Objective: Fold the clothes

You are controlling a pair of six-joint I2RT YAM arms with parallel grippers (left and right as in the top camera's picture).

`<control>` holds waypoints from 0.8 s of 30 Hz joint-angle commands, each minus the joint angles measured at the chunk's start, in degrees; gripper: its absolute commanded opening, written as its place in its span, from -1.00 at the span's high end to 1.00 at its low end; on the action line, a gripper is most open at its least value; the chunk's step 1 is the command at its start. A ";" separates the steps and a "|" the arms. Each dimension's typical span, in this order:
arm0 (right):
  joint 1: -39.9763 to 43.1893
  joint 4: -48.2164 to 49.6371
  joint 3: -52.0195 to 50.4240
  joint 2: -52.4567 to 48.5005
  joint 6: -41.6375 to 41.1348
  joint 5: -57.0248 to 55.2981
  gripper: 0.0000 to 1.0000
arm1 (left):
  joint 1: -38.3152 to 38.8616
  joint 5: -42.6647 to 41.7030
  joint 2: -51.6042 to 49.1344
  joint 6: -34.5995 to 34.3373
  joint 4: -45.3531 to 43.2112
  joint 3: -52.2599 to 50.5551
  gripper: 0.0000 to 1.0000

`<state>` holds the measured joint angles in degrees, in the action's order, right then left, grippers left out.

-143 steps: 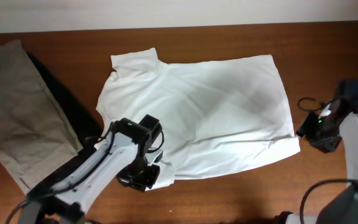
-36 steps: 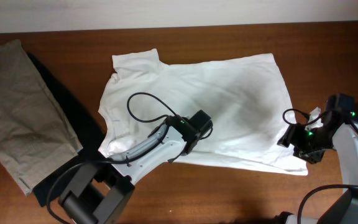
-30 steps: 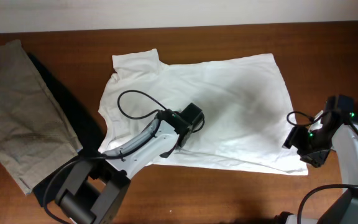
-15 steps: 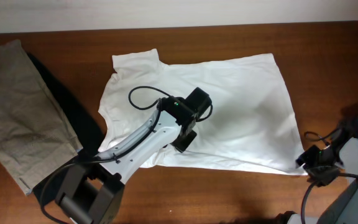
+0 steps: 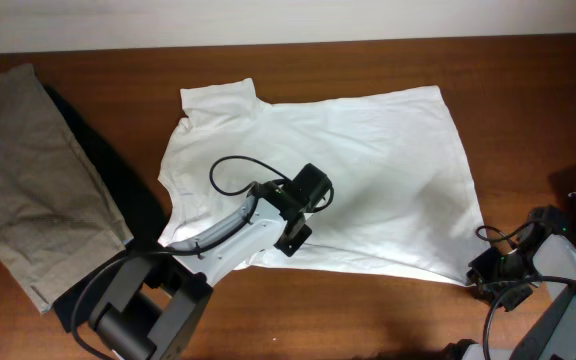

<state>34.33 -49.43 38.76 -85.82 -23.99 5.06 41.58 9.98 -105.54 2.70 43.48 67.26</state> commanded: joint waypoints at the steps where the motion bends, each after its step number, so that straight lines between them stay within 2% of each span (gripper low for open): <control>1: 0.24 0.42 -0.68 -0.15 -0.39 0.50 0.32 | -1.57 3.26 0.17 0.90 1.86 0.55 1.00; 3: 0.24 0.42 -0.68 -0.15 -0.33 0.50 0.33 | -4.35 8.46 0.28 0.90 9.88 7.52 1.00; 6: 0.24 0.44 -0.68 -0.15 -0.33 0.48 0.33 | -8.66 9.40 0.28 5.46 17.51 17.99 1.00; 11: 0.24 0.39 -0.68 -0.15 -0.33 0.48 0.33 | -9.42 13.11 0.28 5.99 24.33 20.57 1.00; 14: 0.24 0.44 -0.68 -0.15 -0.31 0.28 0.33 | -9.77 17.46 0.59 1.03 32.17 20.72 1.00; 17: 0.24 0.46 -0.68 -0.15 -0.33 0.28 0.33 | -9.77 16.11 2.75 -3.82 39.47 22.99 1.00; 19: 0.26 0.44 -0.68 -0.15 -0.33 0.28 0.33 | -9.77 6.84 6.58 -4.72 42.62 24.46 1.00; 21: 0.24 0.44 -0.68 -0.15 -0.31 0.13 0.33 | -9.79 5.84 8.17 -6.64 46.58 24.46 0.86; 24: 0.24 0.87 -0.61 -0.15 -0.31 -2.10 0.33 | -10.82 5.84 8.22 -8.81 52.13 24.46 0.76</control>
<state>34.37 -49.21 38.76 -85.78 -24.01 5.19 32.01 17.41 -97.78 -3.16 93.43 91.09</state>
